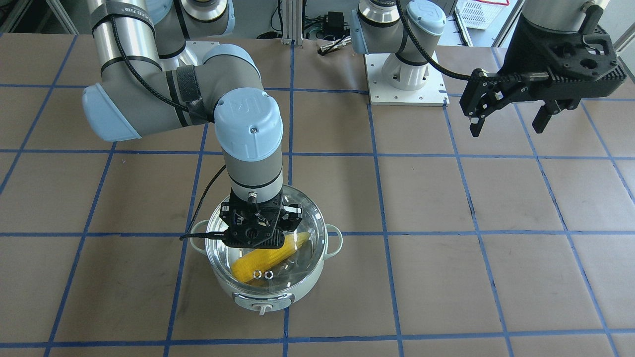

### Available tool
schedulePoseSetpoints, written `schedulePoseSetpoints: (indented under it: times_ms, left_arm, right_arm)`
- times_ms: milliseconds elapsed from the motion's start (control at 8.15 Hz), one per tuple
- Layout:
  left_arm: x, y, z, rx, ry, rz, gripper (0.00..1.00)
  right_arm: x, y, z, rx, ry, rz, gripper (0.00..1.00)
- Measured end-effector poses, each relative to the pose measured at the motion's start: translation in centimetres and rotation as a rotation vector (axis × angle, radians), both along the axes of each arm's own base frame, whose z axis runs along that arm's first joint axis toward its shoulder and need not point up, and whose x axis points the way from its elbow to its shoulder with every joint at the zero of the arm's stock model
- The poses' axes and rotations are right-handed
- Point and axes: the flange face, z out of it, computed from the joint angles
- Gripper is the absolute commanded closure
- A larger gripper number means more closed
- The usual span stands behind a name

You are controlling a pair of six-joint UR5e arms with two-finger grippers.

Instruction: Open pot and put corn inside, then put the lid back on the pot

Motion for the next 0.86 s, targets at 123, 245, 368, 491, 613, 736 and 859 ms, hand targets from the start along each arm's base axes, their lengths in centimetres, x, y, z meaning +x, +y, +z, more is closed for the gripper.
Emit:
schedulePoseSetpoints:
  times_ms: [123, 245, 368, 491, 613, 736, 859]
  left_arm:
    - [0.0, 0.0, 0.0, 0.0, 0.0, 0.0, 0.0]
    - [0.0, -0.1, -0.1, 0.001, 0.001, 0.0, 0.0]
    - [0.0, -0.1, -0.2, 0.002, 0.001, 0.001, 0.0]
    - [0.0, -0.1, -0.2, 0.003, 0.001, 0.001, 0.0]
    - [0.0, -0.1, -0.2, 0.004, 0.0, 0.001, 0.0]
    - [0.1, -0.1, -0.2, 0.006, 0.001, 0.002, 0.0]
    - [0.1, -0.1, -0.2, 0.006, 0.0, 0.002, 0.0]
  right_arm:
    - [0.0, 0.0, -0.1, 0.0, 0.003, 0.007, 0.14]
    - [-0.1, 0.0, -0.1, -0.003, 0.007, 0.021, 0.01]
    - [-0.3, 0.0, 0.1, -0.01, 0.011, 0.044, 0.0]
    - [-0.5, 0.0, 0.8, -0.028, 0.009, 0.058, 0.0]
    - [-0.7, 0.0, 1.5, -0.044, 0.007, 0.065, 0.0]
    - [-0.9, 0.2, 2.6, -0.063, 0.005, 0.068, 0.0]
    - [-1.4, 0.8, 4.3, -0.087, 0.003, 0.071, 0.0]
